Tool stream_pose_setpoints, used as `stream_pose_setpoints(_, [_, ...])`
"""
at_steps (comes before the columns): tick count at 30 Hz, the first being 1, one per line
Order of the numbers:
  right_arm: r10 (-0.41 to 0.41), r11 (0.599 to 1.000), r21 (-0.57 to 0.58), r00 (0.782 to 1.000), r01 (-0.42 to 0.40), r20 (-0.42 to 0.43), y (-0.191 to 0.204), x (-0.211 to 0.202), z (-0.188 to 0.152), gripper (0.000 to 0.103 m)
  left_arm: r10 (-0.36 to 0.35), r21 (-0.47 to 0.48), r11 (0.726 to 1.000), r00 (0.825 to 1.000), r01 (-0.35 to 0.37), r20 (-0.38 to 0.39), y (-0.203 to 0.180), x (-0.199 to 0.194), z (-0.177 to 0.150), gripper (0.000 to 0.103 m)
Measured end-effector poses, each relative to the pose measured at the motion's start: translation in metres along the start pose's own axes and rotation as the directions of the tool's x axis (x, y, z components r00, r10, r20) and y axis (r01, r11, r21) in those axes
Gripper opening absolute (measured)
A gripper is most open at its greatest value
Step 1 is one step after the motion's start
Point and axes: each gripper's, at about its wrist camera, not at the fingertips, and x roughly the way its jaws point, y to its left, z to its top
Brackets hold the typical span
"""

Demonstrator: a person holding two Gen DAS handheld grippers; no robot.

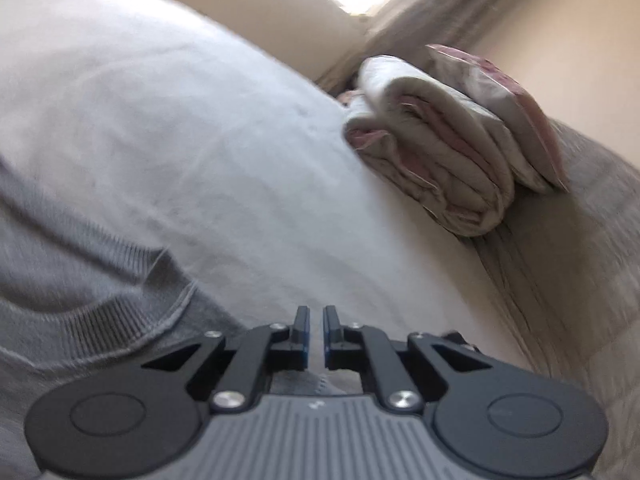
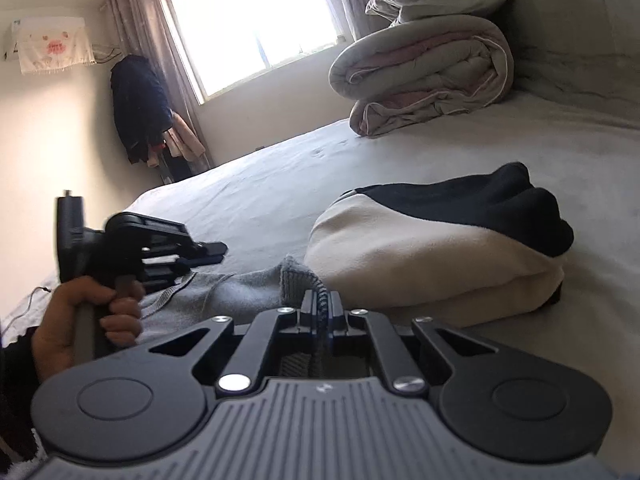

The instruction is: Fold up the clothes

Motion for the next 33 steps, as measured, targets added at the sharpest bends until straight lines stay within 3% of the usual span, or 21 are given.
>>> stream_pose_setpoints(3, [0.010,1.000,-0.001,1.000,-0.010,-0.011,0.000,-0.001,0.000,0.005,-0.003,0.152,0.988,1.000,0.007,-0.025,-0.013,-0.012,0.007,0.020])
stream_pose_setpoints(5, [0.028,1.000,0.013,0.999,-0.027,-0.022,-0.001,-0.004,0.000,0.006,0.025,0.263,0.965,0.997,-0.006,-0.069,-0.018,-0.014,0.011,0.053])
stream_pose_setpoints(6, [0.036,0.999,0.019,0.999,-0.036,-0.024,-0.001,-0.004,0.001,0.008,0.057,0.314,0.949,0.995,-0.027,-0.087,-0.020,-0.012,0.012,0.054])
stream_pose_setpoints(8, [0.044,0.999,0.018,0.998,-0.043,-0.039,0.001,-0.008,-0.002,0.010,0.145,0.394,0.916,0.979,-0.078,-0.143,-0.025,-0.003,0.015,0.052])
stream_pose_setpoints(10, [0.052,0.999,0.016,0.997,-0.051,-0.053,0.000,-0.009,-0.003,0.014,0.217,0.375,0.918,0.954,-0.128,-0.206,-0.026,0.008,0.021,0.050])
stream_pose_setpoints(13, [0.070,0.997,0.026,0.996,-0.068,-0.060,-0.003,-0.010,-0.002,0.015,0.190,0.251,0.961,0.938,-0.118,-0.289,-0.028,0.016,0.031,0.044])
stream_pose_setpoints(15, [0.097,0.995,0.027,0.992,-0.095,-0.077,-0.005,-0.010,-0.003,0.016,0.166,0.141,0.983,0.914,-0.121,-0.370,-0.028,0.029,0.037,0.044])
stream_pose_setpoints(18, [0.127,0.992,0.028,0.985,-0.125,-0.118,-0.006,-0.008,-0.005,0.035,0.178,0.030,0.982,0.866,-0.186,-0.467,-0.026,0.050,0.035,0.041])
stream_pose_setpoints(19, [0.137,0.991,0.028,0.982,-0.134,-0.131,-0.006,-0.007,-0.006,0.040,0.199,0.023,0.977,0.860,-0.214,-0.470,-0.026,0.052,0.033,0.039])
stream_pose_setpoints(21, [0.157,0.988,0.030,0.975,-0.154,-0.158,-0.006,-0.005,-0.007,0.040,0.242,0.010,0.963,0.845,-0.270,-0.477,-0.026,0.057,0.030,0.028])
stream_pose_setpoints(22, [0.163,0.987,0.028,0.972,-0.160,-0.172,-0.005,-0.004,-0.008,0.040,0.274,0.014,0.953,0.841,-0.302,-0.467,-0.027,0.059,0.029,0.013])
stream_pose_setpoints(23, [0.154,0.988,0.018,0.971,-0.153,-0.185,-0.003,-0.002,-0.010,0.040,0.294,0.024,0.948,0.838,-0.319,-0.460,-0.028,0.060,0.029,0.005])
stream_pose_setpoints(25, [0.117,0.992,-0.020,0.975,-0.123,-0.191,0.004,0.001,-0.014,0.040,0.310,0.044,0.945,0.839,-0.325,-0.448,-0.031,0.062,0.027,0.004])
stream_pose_setpoints(27, [0.087,0.994,-0.042,0.979,-0.097,-0.186,0.008,0.003,-0.017,0.039,0.315,0.059,0.946,0.853,-0.320,-0.417,-0.035,0.058,0.024,0.002])
stream_pose_setpoints(28, [0.078,0.995,-0.047,0.980,-0.088,-0.183,0.009,0.003,-0.018,0.038,0.296,0.052,0.953,0.875,-0.299,-0.382,-0.035,0.053,0.025,0.002])
stream_pose_setpoints(30, [0.059,0.996,-0.057,0.983,-0.070,-0.176,0.010,0.004,-0.019,0.009,0.229,0.033,0.973,0.927,-0.230,-0.299,-0.034,0.042,0.025,0.001])
stream_pose_setpoints(32, [0.040,0.996,-0.067,0.985,-0.052,-0.169,0.011,0.004,-0.021,0.007,0.163,0.003,0.986,0.963,-0.167,-0.215,-0.029,0.034,0.020,0.001])
stream_pose_setpoints(33, [0.030,0.997,-0.072,0.986,-0.043,-0.165,0.012,0.005,-0.022,0.007,0.153,0.011,0.988,0.969,-0.154,-0.193,-0.024,0.036,0.014,0.002])
